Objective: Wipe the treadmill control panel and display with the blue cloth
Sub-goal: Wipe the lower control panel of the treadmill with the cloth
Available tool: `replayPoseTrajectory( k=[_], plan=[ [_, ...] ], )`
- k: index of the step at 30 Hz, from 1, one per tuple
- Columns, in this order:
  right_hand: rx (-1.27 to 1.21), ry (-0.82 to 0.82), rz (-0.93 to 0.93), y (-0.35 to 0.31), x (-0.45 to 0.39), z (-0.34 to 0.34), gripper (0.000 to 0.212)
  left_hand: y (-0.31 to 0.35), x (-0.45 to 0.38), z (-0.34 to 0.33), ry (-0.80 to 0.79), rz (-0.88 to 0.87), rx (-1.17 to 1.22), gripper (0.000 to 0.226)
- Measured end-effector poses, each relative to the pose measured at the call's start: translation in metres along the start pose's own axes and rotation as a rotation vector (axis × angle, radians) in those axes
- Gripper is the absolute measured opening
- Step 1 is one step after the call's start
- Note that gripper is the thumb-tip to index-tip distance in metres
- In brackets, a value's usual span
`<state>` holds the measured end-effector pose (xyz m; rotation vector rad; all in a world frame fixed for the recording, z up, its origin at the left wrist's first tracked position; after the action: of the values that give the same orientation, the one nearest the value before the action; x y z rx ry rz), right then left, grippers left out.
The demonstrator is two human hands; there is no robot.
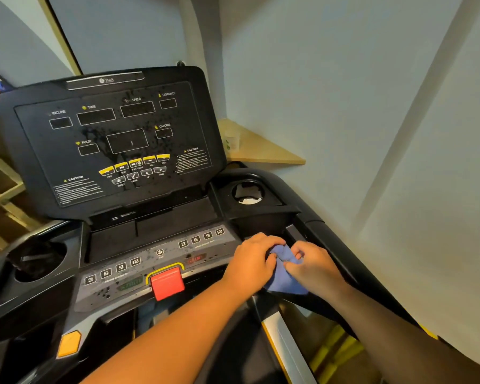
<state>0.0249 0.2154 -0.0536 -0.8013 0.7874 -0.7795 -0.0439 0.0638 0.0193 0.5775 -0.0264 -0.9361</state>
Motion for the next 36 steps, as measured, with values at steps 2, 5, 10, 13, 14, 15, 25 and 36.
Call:
replayPoseTrajectory(
  k=[2,5,10,13,14,15,25,36],
  plan=[
    [0.074,-0.404,-0.098,-0.035,0.010,-0.011,0.019,-0.006,0.007,0.026,0.050,-0.014,0.111,0.037],
    [-0.070,-0.867,0.137,-0.116,0.019,-0.015,0.056,-0.008,0.017,0.070,0.102,-0.038,0.211,0.046],
    [-0.179,-1.134,0.078,-0.204,0.056,-0.037,0.034,-0.022,0.041,0.134,0.105,0.026,0.301,0.056],
    [-0.204,-1.100,0.101,-0.232,0.064,-0.043,0.011,-0.061,0.067,0.162,0.137,0.172,0.405,0.051],
    [-0.249,-1.108,0.082,-0.240,0.069,-0.047,0.009,-0.080,0.079,0.164,0.099,0.252,0.457,0.048],
    [-0.302,-1.117,0.039,-0.243,0.074,-0.054,0.009,-0.096,0.092,0.161,0.031,0.321,0.496,0.045],
    [-1.303,-1.343,-0.746,-0.295,0.140,-0.086,0.065,-0.114,0.142,0.215,0.202,0.414,1.099,0.030],
    [-0.770,-1.208,-0.816,-0.211,0.230,-0.146,0.037,-0.210,0.239,0.174,0.369,0.828,0.476,0.017]
  ],
)
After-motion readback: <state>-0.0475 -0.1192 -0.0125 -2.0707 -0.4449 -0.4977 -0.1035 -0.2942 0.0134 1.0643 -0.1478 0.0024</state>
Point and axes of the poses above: each hand's wrist, its own x-axis away from the middle knuckle, its own z-axis out of the back of the hand, y = z × x, the point moved 9 cm from there along -x, towards the middle knuckle, and after that the axes turned 7 degrees about -x, right-handed, at the moved point
